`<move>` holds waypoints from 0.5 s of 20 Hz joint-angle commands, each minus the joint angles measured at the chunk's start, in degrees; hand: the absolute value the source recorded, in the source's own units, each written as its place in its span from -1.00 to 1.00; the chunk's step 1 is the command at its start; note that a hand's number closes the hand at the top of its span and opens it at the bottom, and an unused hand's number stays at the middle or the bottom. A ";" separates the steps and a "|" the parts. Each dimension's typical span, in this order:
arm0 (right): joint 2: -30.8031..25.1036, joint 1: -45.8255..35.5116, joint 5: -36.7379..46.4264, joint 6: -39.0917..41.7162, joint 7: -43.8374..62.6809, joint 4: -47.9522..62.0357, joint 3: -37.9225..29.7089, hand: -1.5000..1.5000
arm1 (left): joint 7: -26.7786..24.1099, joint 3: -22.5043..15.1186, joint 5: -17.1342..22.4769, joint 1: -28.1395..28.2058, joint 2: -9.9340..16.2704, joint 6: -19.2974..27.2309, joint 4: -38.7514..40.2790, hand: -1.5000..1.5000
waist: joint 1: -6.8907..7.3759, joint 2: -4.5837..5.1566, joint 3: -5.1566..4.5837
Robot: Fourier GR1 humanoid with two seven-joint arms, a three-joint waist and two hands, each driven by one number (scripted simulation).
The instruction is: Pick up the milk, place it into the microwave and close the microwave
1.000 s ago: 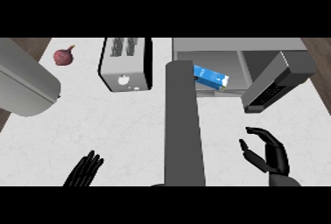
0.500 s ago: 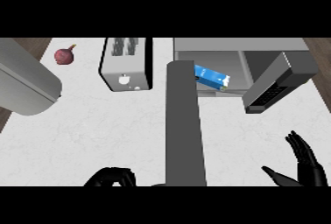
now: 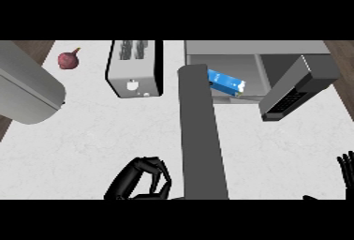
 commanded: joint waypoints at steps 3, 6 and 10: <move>0.34 -0.80 -0.35 3.92 -2.51 0.99 0.85 -1.00 | 8.54 -6.44 -3.62 -7.89 -0.35 -4.63 9.39 1.00 | -0.30 0.21 0.07; -1.83 2.76 -0.70 7.05 -5.21 -0.22 0.83 -1.00 | 8.38 -11.09 -4.19 -10.16 -0.36 -6.50 14.41 1.00 | -0.93 0.18 0.05; -3.16 0.63 -1.46 8.05 -3.78 -0.62 0.89 -1.00 | 8.84 -17.56 -0.20 -17.72 -0.37 -2.22 23.35 1.00 | -1.25 0.33 -0.01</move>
